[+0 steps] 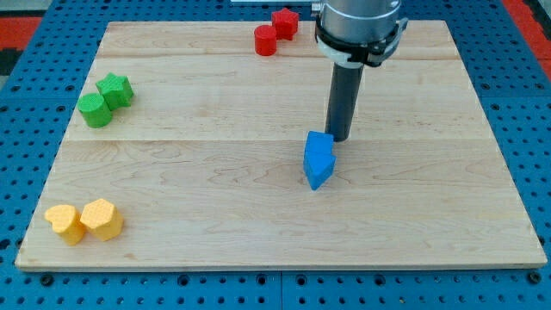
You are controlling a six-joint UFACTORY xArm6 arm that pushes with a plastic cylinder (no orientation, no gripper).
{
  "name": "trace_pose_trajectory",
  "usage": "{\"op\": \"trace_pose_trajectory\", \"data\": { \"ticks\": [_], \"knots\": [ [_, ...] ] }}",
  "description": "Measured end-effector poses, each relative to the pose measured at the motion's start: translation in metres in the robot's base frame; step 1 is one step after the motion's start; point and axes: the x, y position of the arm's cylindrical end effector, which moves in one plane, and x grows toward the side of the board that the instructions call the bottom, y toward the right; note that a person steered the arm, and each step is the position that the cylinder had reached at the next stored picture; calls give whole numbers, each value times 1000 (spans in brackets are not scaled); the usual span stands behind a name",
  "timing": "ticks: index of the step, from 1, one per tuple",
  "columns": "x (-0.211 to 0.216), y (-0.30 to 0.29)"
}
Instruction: Separate the blue blocks
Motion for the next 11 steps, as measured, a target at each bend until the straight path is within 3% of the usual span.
{"op": "trace_pose_trajectory", "data": {
  "ticks": [3,4,5,6,7,10,11],
  "knots": [
    [92,0],
    [96,-2],
    [90,-73],
    [80,-104],
    [28,-93],
    [14,-115],
    [-9,-170]
  ]
}}
